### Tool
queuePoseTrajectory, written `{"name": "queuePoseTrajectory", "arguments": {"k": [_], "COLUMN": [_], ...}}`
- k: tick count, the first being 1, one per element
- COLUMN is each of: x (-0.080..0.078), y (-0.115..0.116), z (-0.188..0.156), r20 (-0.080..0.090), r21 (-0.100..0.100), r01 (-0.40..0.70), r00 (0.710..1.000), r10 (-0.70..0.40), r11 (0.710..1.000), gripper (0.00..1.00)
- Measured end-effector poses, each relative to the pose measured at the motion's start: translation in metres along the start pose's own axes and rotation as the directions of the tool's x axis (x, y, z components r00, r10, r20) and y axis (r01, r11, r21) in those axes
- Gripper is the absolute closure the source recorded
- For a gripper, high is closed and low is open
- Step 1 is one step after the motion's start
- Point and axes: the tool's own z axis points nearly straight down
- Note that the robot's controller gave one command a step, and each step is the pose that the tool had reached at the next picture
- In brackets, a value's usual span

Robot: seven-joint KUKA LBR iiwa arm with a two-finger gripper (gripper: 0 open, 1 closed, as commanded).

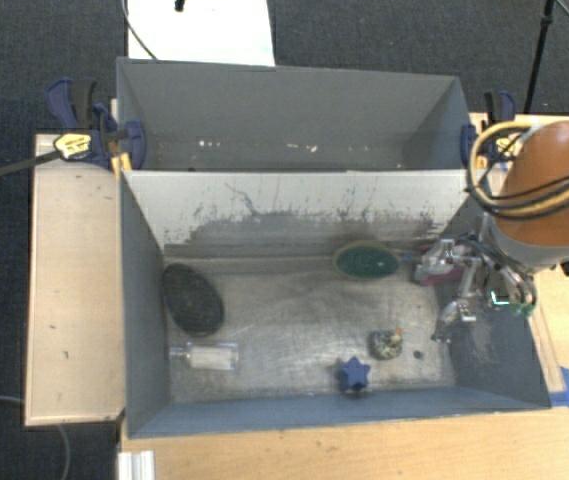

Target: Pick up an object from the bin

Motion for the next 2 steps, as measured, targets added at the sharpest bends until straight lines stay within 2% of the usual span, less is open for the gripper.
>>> {"name": "queuePoseTrajectory", "arguments": {"k": [1, 2], "x": [0.0317, 0.0288], "y": [0.0446, 0.0417], "z": [0.0816, 0.0771], "r20": [-0.003, 0.006], "r21": [-0.002, 0.002], "r01": [0.099, 0.102], "r00": [0.995, 0.995], "r10": [-0.099, -0.102], "r11": [0.995, 0.995], "gripper": [0.0, 1.0]}}
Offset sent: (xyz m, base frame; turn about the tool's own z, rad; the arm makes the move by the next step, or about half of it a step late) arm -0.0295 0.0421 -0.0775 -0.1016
